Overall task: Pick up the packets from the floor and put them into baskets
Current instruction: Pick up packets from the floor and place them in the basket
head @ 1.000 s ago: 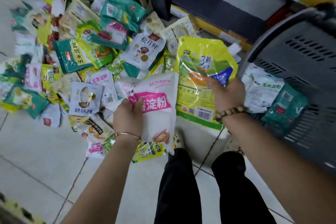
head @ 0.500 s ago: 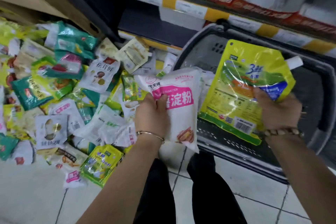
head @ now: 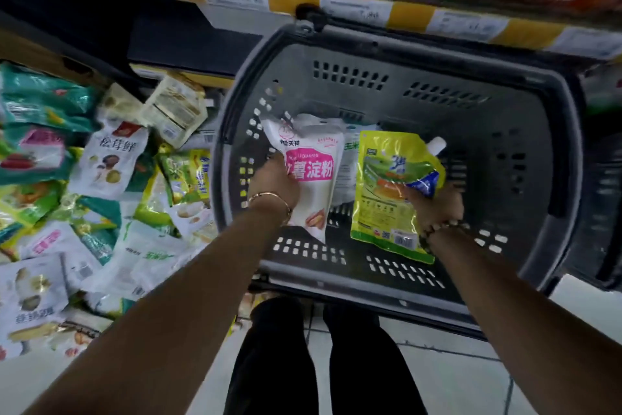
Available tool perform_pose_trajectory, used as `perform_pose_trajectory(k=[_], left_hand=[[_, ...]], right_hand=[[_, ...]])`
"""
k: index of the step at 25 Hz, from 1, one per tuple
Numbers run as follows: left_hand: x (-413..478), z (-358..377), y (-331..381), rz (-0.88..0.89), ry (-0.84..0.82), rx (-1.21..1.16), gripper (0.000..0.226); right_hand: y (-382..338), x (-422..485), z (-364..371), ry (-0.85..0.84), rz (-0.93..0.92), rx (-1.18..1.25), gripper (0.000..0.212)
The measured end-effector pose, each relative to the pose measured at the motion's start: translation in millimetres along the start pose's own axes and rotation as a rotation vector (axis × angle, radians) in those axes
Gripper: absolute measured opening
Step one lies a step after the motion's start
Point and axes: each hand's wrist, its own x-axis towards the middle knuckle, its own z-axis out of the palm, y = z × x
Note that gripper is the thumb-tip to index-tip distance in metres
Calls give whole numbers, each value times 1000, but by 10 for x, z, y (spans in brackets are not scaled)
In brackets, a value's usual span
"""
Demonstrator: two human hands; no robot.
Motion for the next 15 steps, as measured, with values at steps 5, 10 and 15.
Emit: perform_pose_trajectory(k=[5, 10, 15], left_hand=[[587, 665, -142, -79, -88, 75, 32], [950, 1166, -403, -92, -59, -24, 31], [1105, 1461, -561, -198, 6, -139, 38]], right_hand=[[311, 522, 480, -62, 46, 70, 44], [548, 847, 1018, -105, -25, 114, 33], [745, 1107, 1281, -100, 156, 105, 47]])
